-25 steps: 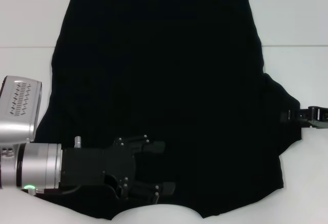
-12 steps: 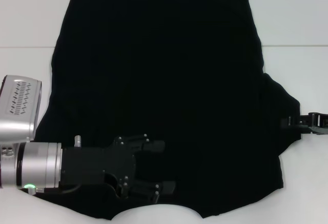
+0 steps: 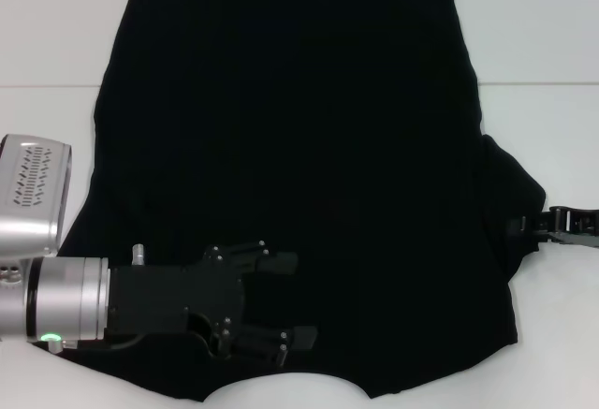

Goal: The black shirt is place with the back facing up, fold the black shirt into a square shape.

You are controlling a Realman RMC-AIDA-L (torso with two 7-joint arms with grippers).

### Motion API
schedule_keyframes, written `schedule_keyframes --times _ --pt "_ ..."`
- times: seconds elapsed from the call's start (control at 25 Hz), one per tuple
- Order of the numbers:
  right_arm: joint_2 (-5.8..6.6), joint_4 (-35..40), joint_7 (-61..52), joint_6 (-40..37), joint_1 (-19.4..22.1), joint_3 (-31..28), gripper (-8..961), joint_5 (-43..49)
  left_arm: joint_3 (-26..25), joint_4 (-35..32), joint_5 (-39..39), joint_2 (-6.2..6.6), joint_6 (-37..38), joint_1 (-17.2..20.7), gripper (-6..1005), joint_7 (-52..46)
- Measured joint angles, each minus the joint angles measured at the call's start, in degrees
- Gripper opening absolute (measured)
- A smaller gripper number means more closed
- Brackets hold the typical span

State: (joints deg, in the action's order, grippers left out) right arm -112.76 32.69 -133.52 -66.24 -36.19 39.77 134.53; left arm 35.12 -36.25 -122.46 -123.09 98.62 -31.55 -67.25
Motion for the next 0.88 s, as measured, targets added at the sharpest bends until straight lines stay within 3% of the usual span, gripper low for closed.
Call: schedule_keyframes --times 0.24,0.36,0.56,0.88 --pt "0.00 0.0 -0.1 0.1 0.1 -0.1 514 -0.1 -0.1 0.1 0.2 -0.01 -0.1 0.0 948 0.2" --pt "0.00 -0.1 -0.1 0.3 0.1 -0.1 302 -0.2 -0.1 0.2 0.2 -0.04 -0.2 0.0 948 0.2" --pt "-0.02 -0.1 0.3 1.4 0.4 -1.0 71 -0.3 -0.1 0.2 0.2 -0.04 -0.7 0.0 949 0.1" --pt "-0.05 -0.1 4.3 2.2 1.2 -7.2 3 -0.4 0.0 0.2 0.3 -0.13 -0.8 0.0 948 -0.1"
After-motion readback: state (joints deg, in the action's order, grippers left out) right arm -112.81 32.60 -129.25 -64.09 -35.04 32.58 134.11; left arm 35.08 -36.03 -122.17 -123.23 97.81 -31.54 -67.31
